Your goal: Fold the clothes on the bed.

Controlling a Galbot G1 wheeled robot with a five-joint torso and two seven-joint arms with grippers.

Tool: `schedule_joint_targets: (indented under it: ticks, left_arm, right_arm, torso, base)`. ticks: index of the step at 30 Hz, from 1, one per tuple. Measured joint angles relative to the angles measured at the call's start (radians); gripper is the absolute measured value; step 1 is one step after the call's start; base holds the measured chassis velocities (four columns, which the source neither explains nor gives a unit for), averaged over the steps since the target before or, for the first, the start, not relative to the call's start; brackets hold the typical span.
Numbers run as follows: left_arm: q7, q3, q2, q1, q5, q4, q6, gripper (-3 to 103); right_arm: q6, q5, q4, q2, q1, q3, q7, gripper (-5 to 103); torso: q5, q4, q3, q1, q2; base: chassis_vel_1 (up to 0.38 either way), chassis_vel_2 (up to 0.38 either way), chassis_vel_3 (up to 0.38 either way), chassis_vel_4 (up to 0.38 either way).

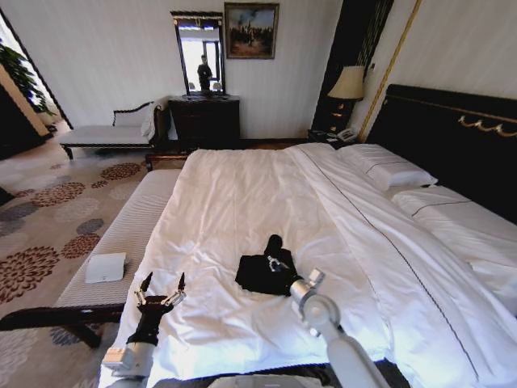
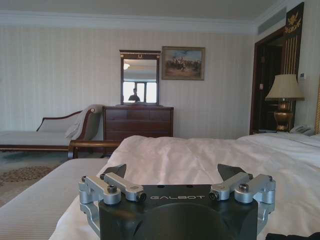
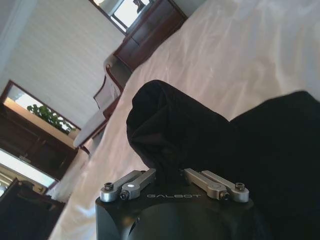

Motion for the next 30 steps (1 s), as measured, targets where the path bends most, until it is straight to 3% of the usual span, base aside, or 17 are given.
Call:
schedule_joint_targets:
  ticks: [15,17,19,22,24,30]
  left_arm:
    - [0.0,0.0,0.0,0.0,0.0,0.0,0.0,100]
    - [0.0,0.0,0.0,0.0,0.0,0.0,0.0,100]
    - [0.0,0.0,0.0,0.0,0.0,0.0,0.0,100]
    - [0.0,0.0,0.0,0.0,0.0,0.0,0.0,100]
    - [0.0,0.0,0.0,0.0,0.0,0.0,0.0,100]
    - [0.0,0.0,0.0,0.0,0.0,0.0,0.0,100]
  right_arm:
    - [0.0,-0.02,-0.014,-0.032,-0.003,-0.031,-0.015,1]
    - [-0.002,-0.034,-0.013,-0.033,-0.001,-0.044,-0.016,8]
    - [-0.002,-0.048,-0.012,-0.036,-0.002,-0.052,-0.016,8]
    - [0.001,-0.102,-0.003,-0.051,-0.019,-0.093,-0.024,25]
    - [0.002,-0.116,0.001,-0.055,-0.026,-0.103,-0.026,25]
    - [0.005,-0.182,0.051,-0.045,-0.058,-0.137,-0.035,51]
  torso:
    - [0.0,-0.0001,0.0,0.0,0.0]
    - [0.0,-0.0001,0.0,0.0,0.0]
    - [0.0,-0.0001,0.0,0.0,0.0]
    - [0.0001,0.0,0.0,0.0,0.0]
    - [0.0,-0.0001,0.0,0.0,0.0]
    - [0.0,0.0,0.0,0.0,0.0]
  base:
    - [0.0,0.0,0.0,0.0]
    - [0.0,0.0,0.0,0.0]
    - [0.0,0.0,0.0,0.0]
    - [0.0,0.0,0.0,0.0]
    - [0.0,0.0,0.0,0.0]
    - [0.0,0.0,0.0,0.0]
